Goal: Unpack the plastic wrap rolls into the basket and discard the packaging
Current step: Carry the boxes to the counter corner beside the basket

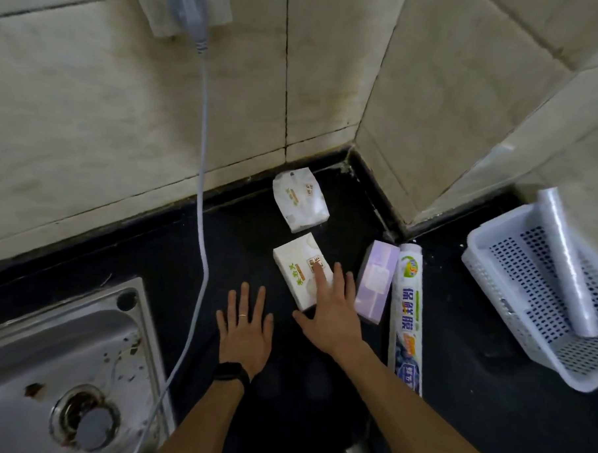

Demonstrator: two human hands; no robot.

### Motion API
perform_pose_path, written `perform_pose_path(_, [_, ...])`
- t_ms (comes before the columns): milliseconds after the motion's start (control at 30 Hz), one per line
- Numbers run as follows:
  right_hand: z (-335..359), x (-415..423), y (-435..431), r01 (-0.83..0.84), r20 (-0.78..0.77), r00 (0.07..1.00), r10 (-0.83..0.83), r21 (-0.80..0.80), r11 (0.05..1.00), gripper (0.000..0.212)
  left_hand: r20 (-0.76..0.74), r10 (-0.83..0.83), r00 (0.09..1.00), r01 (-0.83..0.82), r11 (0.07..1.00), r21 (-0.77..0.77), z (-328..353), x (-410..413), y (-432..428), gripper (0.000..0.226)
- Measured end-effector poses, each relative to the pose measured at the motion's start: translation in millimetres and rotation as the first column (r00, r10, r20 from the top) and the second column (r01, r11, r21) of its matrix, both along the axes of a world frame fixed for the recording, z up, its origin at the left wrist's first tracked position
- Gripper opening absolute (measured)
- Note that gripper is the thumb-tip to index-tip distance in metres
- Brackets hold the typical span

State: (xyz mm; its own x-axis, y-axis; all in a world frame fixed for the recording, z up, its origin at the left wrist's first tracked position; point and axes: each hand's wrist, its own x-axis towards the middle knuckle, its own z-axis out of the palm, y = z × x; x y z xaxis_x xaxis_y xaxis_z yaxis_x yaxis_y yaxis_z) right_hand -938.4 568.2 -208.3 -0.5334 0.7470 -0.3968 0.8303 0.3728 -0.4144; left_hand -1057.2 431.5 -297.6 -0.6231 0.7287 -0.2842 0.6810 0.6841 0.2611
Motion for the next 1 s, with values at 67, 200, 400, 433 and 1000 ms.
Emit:
perform_pose_path(67, [8.6,5.0,2.8,-0.014,-0.044,0.999,0.013,-0.030,0.999,0.097,0.012,-0.002,1.000,0.002,1.000,-0.017,2.0,0.7,0.8,0.061])
perform_pose_path(200, [30.9,25.1,2.8,0.018,-0.167,0.986,-0.011,0.042,0.999,0.080,0.102,0.030,0.994,-0.025,0.999,-0.048,22.1,-0.1,11.4,0.060])
perform_pose_path(400, [46.1,110.0,-7.2,0.337,-0.299,0.914,-0.274,0.186,0.923,0.066,0.080,0.010,0.997,-0.039,0.929,0.367,87.9,33.8,52.6,0.053])
perform_pose_path(433, [44.1,127.0,-10.7,0.393,-0.298,0.894,-0.334,0.167,0.904,0.066,0.068,-0.042,0.997,0.009,0.908,0.419,96.3,45.8,59.8,0.054])
perform_pose_path(1000, [-2.5,186.9,-50.3,0.525,0.122,0.848,-0.516,-0.059,0.849,0.071,0.066,-0.605,0.793,0.608,0.794,-0.029,90.0,129.1,104.7,0.084])
